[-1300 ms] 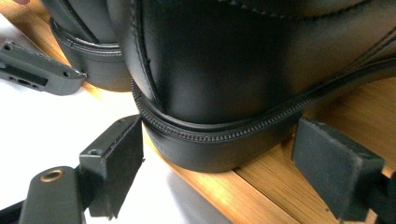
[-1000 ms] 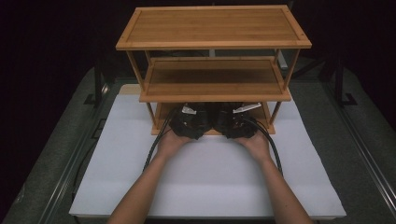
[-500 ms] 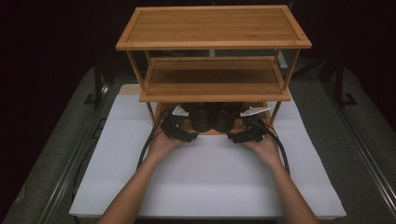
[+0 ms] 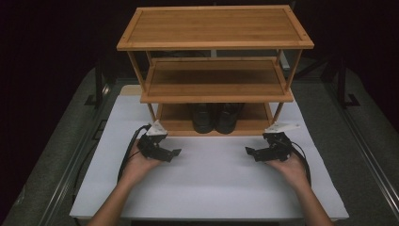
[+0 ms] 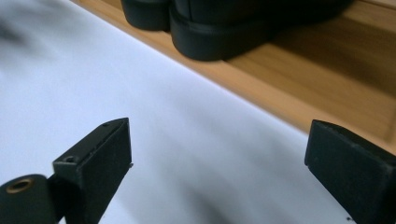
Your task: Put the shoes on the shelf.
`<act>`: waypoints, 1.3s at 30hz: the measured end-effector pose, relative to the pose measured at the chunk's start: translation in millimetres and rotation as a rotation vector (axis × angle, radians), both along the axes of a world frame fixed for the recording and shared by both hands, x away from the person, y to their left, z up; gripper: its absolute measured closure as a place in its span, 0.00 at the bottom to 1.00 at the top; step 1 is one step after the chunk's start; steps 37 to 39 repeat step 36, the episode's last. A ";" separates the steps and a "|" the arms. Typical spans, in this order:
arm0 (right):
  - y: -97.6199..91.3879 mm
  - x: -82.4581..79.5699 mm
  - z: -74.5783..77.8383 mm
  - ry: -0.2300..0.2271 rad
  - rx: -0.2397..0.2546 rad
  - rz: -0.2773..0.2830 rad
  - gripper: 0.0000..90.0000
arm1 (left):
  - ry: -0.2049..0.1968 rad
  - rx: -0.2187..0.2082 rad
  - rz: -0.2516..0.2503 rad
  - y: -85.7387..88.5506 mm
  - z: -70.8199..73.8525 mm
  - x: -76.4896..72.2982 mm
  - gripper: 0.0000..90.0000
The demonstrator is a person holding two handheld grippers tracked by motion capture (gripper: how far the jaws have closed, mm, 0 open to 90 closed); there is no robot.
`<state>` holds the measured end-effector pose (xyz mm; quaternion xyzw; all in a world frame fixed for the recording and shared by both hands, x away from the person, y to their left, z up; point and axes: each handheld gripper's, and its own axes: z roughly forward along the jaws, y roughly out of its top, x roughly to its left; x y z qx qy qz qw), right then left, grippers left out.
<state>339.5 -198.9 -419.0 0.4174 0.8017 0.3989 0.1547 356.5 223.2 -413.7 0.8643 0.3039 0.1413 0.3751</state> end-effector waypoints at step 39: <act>-70.4 -93.3 -38.7 0.045 -0.113 -0.098 0.08 | 0.007 0.028 0.191 108.4 -36.2 -102.4 0.13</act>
